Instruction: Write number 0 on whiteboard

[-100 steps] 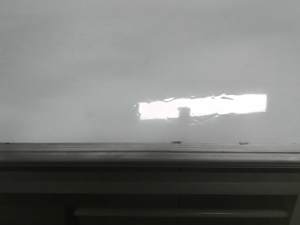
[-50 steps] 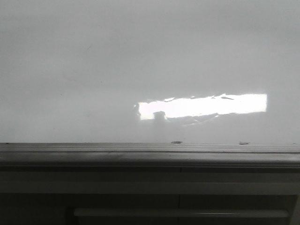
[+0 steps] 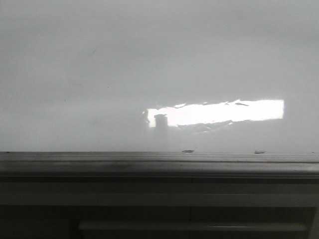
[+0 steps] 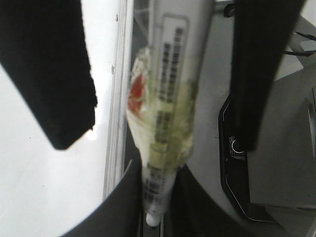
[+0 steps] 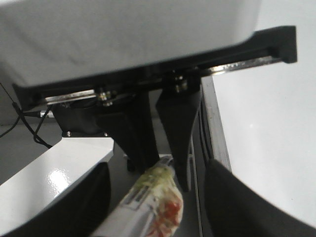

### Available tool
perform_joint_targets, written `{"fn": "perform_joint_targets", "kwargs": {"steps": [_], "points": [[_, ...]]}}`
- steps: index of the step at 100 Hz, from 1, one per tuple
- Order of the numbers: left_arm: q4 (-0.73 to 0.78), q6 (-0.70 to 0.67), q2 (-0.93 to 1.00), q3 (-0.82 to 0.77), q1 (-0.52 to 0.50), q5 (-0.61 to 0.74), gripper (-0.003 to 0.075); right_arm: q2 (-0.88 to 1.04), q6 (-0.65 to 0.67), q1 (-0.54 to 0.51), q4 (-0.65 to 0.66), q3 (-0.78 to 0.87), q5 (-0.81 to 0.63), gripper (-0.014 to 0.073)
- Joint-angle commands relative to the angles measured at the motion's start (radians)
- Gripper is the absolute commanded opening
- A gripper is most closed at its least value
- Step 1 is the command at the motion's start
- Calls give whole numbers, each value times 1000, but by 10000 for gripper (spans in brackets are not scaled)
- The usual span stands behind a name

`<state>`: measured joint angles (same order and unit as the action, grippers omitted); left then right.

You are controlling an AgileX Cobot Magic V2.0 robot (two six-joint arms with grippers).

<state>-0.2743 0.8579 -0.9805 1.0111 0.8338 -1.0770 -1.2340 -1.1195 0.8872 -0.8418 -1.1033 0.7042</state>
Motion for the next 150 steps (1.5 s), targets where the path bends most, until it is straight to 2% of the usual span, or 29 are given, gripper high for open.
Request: {"fn": "perform_joint_targets", "kwargs": {"steps": [1,52,77,111,124,132,150], "points": [[-36,-5,16,33,7,28,-20,14,-6,-1,-5,-35,-46,303],[-59,-5,16,33,7,13,-20,-23,2,-1,-1,-35,-40,283],[-61,-5,16,33,7,13,-20,-23,2,-1,-12,-35,-35,109],[-63,-9,16,33,7,13,-20,-23,2,-1,-41,-35,-29,78],[-91,-18,16,33,7,29,-13,-23,2,-1,-54,-35,-28,-31],[-135,-18,16,33,7,44,41,-19,2,-1,-54,-35,-17,-71],[-180,-18,57,33,7,67,285,-8,2,-1,-52,-35,16,-67]]}}
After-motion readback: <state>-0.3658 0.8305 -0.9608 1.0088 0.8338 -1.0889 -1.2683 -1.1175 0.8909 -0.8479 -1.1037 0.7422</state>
